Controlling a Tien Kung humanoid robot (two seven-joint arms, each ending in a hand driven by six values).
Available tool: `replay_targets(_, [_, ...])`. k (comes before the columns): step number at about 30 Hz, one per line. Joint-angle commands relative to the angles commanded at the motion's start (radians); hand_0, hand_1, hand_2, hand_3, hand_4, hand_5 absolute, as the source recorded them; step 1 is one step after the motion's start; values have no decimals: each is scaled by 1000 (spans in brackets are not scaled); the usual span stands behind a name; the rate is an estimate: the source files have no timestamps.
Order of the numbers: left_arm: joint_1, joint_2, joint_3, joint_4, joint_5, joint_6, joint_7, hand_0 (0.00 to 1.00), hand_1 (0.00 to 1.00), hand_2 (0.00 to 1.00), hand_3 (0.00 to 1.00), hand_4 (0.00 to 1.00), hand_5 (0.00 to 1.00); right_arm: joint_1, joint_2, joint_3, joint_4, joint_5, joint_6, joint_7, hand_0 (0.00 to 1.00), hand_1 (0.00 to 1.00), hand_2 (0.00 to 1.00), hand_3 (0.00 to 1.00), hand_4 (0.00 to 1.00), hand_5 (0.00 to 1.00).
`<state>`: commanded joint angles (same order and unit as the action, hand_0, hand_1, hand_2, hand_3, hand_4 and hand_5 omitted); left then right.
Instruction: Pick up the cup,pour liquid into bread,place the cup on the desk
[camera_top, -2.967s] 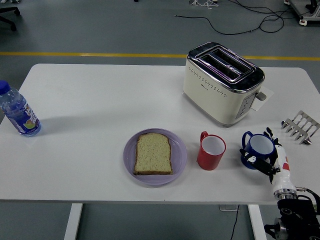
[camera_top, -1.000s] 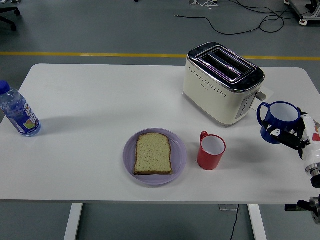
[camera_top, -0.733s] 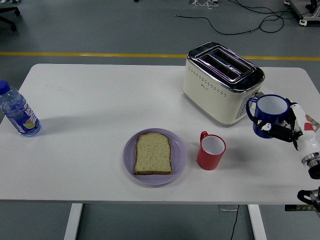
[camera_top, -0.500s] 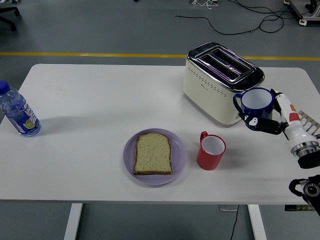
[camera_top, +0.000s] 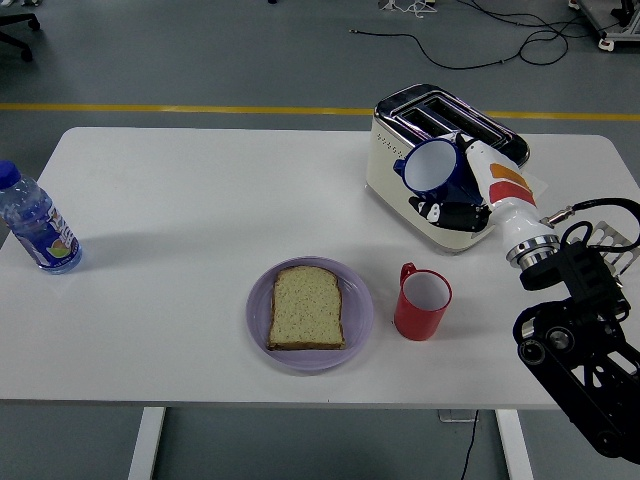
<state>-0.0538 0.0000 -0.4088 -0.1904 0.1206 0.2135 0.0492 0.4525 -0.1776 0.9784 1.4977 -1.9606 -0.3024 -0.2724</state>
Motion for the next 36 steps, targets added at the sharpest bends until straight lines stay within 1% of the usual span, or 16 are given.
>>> replay_targets(3, [-1, 0, 1, 0, 1, 0, 0, 634, 645, 657, 510, 238, 849, 53, 1, -67, -40, -25, -5, 0, 234, 316, 535, 542, 774, 2])
replay_targets(6, [-1, 0, -1, 0, -1, 1, -1, 634, 645, 657, 510, 238, 849, 82, -3, -108, -59, -48, -11, 2, 251, 327, 538, 544, 770, 2])
replay_targets(11, [-3, 0, 2, 1, -6, 2, -1, 634, 645, 657, 510, 238, 849, 146, -33, -209, -85, -104, -57, 6, 251, 327, 538, 544, 770, 2])
replay_targets(12, [-3, 0, 3, 1, -6, 2, -1, 634, 645, 657, 510, 238, 850, 163, -42, -233, -91, -118, -70, 2, 315, 361, 543, 546, 762, 2])
replay_targets(17, [-2, 0, 4, 1, -9, 1, -1, 634, 645, 657, 510, 238, 850, 237, -73, -354, -110, -142, -94, -13, 315, 361, 543, 546, 762, 2])
replay_targets(18, [-2, 0, 6, 1, -10, 1, -1, 633, 646, 657, 510, 238, 850, 256, -82, -379, -115, -152, -105, -9, 340, 388, 555, 553, 720, 2])
replay_targets(22, [-1, 0, 9, 1, -14, 2, -1, 633, 646, 657, 510, 238, 850, 319, -108, -476, -124, -173, -143, 6, 340, 388, 555, 553, 720, 2])
replay_targets(23, [0, 0, 10, 1, -16, 2, -1, 633, 646, 657, 510, 238, 850, 337, -116, -501, -122, -185, -142, 6, 340, 388, 555, 553, 720, 2])
replay_targets(24, [0, 0, 11, 1, -17, 2, -1, 634, 645, 657, 510, 237, 849, 351, -122, -524, -121, -192, -140, 5, 354, 390, 568, 557, 683, 2])
replay_targets(25, [0, 0, 12, 1, -17, 2, -1, 634, 645, 657, 510, 237, 849, 362, -128, -538, -120, -201, -132, 2, 354, 390, 568, 557, 683, 2])
replay_targets(27, [0, 0, 16, 1, -21, 2, -1, 634, 645, 657, 510, 237, 849, 414, -148, -599, -116, -223, -97, -14, 354, 390, 568, 557, 683, 2])
replay_targets(29, [1, 0, 20, 1, -25, 2, -1, 634, 645, 657, 510, 237, 849, 454, -159, -645, -116, -236, -77, -29, 354, 390, 568, 557, 683, 2])
replay_targets(30, [2, 0, 22, 1, -26, 2, -1, 633, 645, 657, 510, 237, 849, 472, -163, -665, -116, -241, -71, -34, 373, 401, 576, 561, 653, 2])
replay_targets(31, [4, 0, 22, 1, -28, 2, -1, 633, 645, 657, 510, 237, 849, 500, -171, -693, -118, -254, -63, -44, 373, 401, 576, 561, 653, 2])
replay_targets(35, [10, 0, 29, 1, -32, 2, 0, 633, 645, 657, 510, 237, 849, 561, -185, -754, -126, -298, -64, -54, 373, 401, 576, 561, 653, 2])
replay_targets(36, [11, 0, 31, 1, -34, 1, 0, 633, 645, 658, 510, 238, 851, 571, -187, -764, -127, -307, -65, -57, 393, 417, 582, 562, 652, 2])
